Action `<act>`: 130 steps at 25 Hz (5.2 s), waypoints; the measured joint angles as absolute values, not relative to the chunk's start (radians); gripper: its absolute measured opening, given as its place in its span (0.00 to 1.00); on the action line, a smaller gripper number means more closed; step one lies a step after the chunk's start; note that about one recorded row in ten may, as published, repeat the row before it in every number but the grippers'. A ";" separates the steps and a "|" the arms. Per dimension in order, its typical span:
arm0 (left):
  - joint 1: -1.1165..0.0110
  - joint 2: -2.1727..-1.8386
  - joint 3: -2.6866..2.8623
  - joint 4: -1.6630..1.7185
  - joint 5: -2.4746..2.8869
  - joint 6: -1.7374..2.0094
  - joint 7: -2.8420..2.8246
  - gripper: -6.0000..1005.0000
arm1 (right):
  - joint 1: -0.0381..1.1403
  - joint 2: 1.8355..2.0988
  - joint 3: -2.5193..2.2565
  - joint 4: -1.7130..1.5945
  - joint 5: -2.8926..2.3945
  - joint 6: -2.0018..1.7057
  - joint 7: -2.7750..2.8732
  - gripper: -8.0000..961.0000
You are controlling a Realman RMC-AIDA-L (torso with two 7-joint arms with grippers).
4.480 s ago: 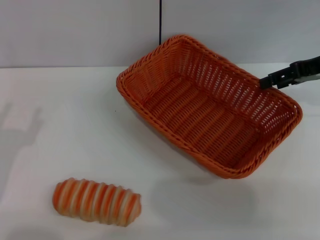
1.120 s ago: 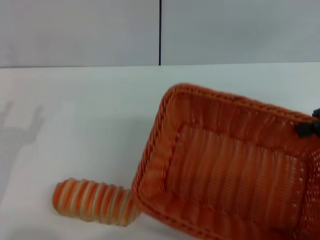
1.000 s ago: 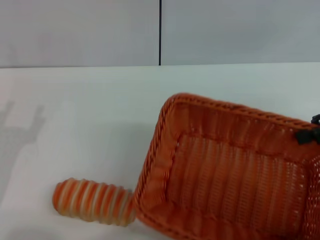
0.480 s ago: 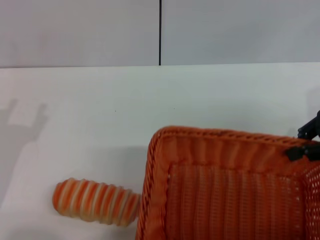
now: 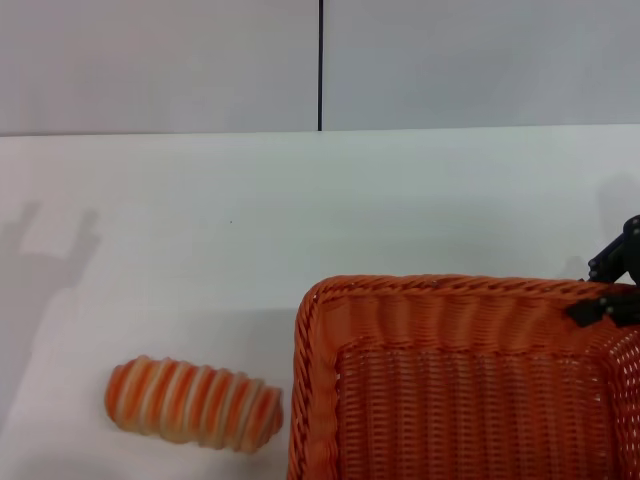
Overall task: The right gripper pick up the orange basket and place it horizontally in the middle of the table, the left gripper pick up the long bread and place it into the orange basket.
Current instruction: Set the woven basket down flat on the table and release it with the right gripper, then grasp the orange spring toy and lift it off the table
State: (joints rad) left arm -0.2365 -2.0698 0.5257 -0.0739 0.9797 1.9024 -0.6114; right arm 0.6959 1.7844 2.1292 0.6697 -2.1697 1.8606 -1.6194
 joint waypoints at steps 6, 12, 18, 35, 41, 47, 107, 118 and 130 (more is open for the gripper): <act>-0.232 -2.071 0.534 -0.097 0.980 1.899 -0.608 0.79 | 0.703 1.797 2.136 0.675 -2.161 1.853 -1.650 0.17; -0.232 -2.071 0.548 -0.104 0.981 1.899 -0.606 0.79 | 0.707 1.815 2.148 0.675 -2.159 1.811 -1.665 0.18; -0.232 -2.071 0.550 -0.104 0.982 1.899 -0.606 0.79 | 0.709 1.817 2.198 0.675 -2.156 1.797 -1.692 0.18; -0.239 -2.071 0.551 -0.104 0.982 1.883 -0.606 0.78 | 0.712 1.818 2.258 0.713 -2.107 1.791 -1.723 0.18; -0.240 -2.071 0.551 -0.104 0.982 1.880 -0.606 0.78 | 0.716 1.827 2.261 0.713 -2.104 1.786 -1.737 0.17; -0.244 -2.071 0.551 -0.104 0.982 1.874 -0.606 0.78 | 0.719 1.829 2.268 0.707 -2.103 1.765 -1.742 0.17; -0.289 -2.069 0.543 -0.091 0.982 1.801 -0.606 0.77 | 0.739 1.894 2.266 0.696 -2.080 1.561 -1.788 0.54; -0.290 -2.068 0.546 -0.074 0.982 1.795 -0.607 0.77 | 0.588 1.913 2.389 0.716 -1.689 1.593 -1.861 0.62; -0.313 -2.058 0.666 0.159 0.982 1.734 -0.807 0.77 | 0.160 2.048 2.765 0.545 -1.148 1.653 -1.993 0.62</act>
